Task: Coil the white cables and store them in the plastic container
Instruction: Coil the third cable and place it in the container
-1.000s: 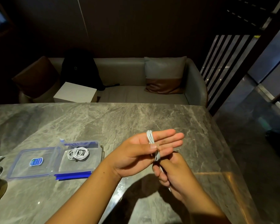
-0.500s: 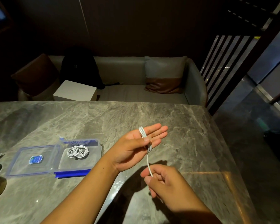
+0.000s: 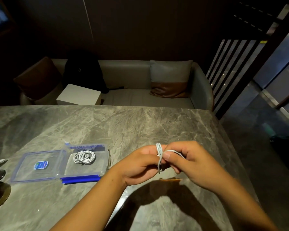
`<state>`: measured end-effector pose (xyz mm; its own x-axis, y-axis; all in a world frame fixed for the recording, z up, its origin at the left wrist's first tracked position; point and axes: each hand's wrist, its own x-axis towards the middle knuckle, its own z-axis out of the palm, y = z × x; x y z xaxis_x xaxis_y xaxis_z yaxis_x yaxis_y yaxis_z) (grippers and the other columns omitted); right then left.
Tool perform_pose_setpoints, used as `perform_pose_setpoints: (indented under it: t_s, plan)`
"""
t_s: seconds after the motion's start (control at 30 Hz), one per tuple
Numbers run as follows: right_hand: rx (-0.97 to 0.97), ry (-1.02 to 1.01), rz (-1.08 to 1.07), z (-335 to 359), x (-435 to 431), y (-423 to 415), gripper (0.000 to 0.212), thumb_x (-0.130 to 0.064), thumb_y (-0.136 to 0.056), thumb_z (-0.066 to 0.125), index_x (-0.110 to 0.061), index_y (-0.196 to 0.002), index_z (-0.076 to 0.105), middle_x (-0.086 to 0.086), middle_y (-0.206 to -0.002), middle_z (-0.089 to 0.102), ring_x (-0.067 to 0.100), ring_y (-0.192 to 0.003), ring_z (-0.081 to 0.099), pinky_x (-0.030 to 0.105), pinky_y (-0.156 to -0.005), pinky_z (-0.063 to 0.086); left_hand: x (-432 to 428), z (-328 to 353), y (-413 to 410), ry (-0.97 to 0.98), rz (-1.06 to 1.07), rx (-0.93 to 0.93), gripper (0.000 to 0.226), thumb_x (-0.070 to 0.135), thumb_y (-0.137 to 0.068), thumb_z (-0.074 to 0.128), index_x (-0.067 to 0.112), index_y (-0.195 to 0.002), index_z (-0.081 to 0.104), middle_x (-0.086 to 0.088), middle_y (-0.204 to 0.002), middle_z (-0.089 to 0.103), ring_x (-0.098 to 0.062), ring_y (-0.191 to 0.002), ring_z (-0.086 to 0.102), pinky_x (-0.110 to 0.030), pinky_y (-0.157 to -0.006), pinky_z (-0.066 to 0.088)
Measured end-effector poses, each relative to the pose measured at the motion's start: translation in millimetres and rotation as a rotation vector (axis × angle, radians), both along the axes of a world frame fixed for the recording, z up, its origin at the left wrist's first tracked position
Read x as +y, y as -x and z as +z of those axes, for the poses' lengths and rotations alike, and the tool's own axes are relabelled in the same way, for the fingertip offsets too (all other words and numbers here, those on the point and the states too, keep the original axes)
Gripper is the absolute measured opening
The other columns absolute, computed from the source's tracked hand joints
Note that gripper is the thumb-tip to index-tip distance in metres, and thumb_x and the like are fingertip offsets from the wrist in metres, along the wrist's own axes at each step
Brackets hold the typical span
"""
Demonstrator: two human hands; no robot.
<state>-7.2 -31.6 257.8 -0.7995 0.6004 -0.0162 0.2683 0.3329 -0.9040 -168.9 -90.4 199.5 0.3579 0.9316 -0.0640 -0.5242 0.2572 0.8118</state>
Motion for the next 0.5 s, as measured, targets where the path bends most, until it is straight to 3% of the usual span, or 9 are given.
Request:
perform_pose_setpoints:
  t_s: [0.07, 0.13, 0.2, 0.3, 0.4, 0.5]
  plan:
    - [-0.021, -0.032, 0.016, 7, 5, 4, 0.029, -0.026, -0.096, 0.056, -0.019, -0.07, 0.067, 0.001, -0.055, 0.057, 0.018, -0.055, 0.053, 0.04, -0.059, 0.046, -2, 5, 3, 0.011, 0.018, -0.043, 0.034, -0.015, -0.091, 0.03, -0.009, -0.109, 0.058, -0.019, -0.101, 0.064, -0.025, -0.1, 0.064, -0.031, -0.095, 0.047]
    - [-0.051, -0.065, 0.025, 13, 8, 10, 0.034, -0.025, -0.097, 0.057, -0.015, -0.066, 0.064, 0.001, -0.054, 0.056, 0.013, -0.054, 0.052, 0.035, -0.059, 0.044, -5, 5, 8, 0.046, 0.033, -0.112, 0.039, -0.012, -0.088, 0.029, -0.01, -0.113, 0.058, -0.022, -0.105, 0.065, -0.028, -0.105, 0.063, -0.037, -0.102, 0.046]
    - [-0.067, -0.085, 0.025, 18, 10, 13, 0.033, -0.02, -0.098, 0.058, -0.01, -0.067, 0.065, -0.002, -0.054, 0.056, 0.007, -0.054, 0.051, 0.026, -0.056, 0.043, -7, 4, 14, 0.083, 0.04, -0.187, 0.046, -0.008, -0.085, 0.03, -0.009, -0.12, 0.059, -0.024, -0.112, 0.064, -0.032, -0.113, 0.059, -0.047, -0.115, 0.035]
    - [-0.083, -0.1, 0.035, 26, 10, 18, 0.03, -0.017, -0.097, 0.058, -0.009, -0.07, 0.067, -0.007, -0.054, 0.056, 0.004, -0.053, 0.051, 0.02, -0.056, 0.041, -9, 7, 20, 0.067, 0.024, -0.197, 0.053, -0.008, -0.08, 0.029, -0.012, -0.127, 0.053, -0.028, -0.123, 0.057, -0.036, -0.123, 0.051, -0.053, -0.12, 0.022]
    - [-0.105, -0.141, 0.048, 31, 9, 25, 0.025, -0.021, -0.095, 0.062, -0.012, -0.072, 0.069, -0.004, -0.056, 0.058, 0.004, -0.054, 0.052, 0.026, -0.055, 0.043, -12, 15, 22, 0.05, 0.001, -0.15, 0.057, -0.011, -0.078, 0.03, -0.016, -0.133, 0.041, -0.028, -0.129, 0.051, -0.036, -0.128, 0.047, -0.05, -0.119, 0.026]
    - [-0.111, -0.171, 0.054, 37, 8, 34, 0.024, -0.025, -0.094, 0.062, -0.014, -0.073, 0.069, 0.002, -0.061, 0.062, 0.006, -0.056, 0.054, 0.028, -0.055, 0.043, -16, 24, 25, 0.025, -0.018, -0.108, 0.047, -0.012, -0.085, 0.035, -0.012, -0.131, 0.044, -0.02, -0.127, 0.057, -0.03, -0.125, 0.052, -0.044, -0.116, 0.032]
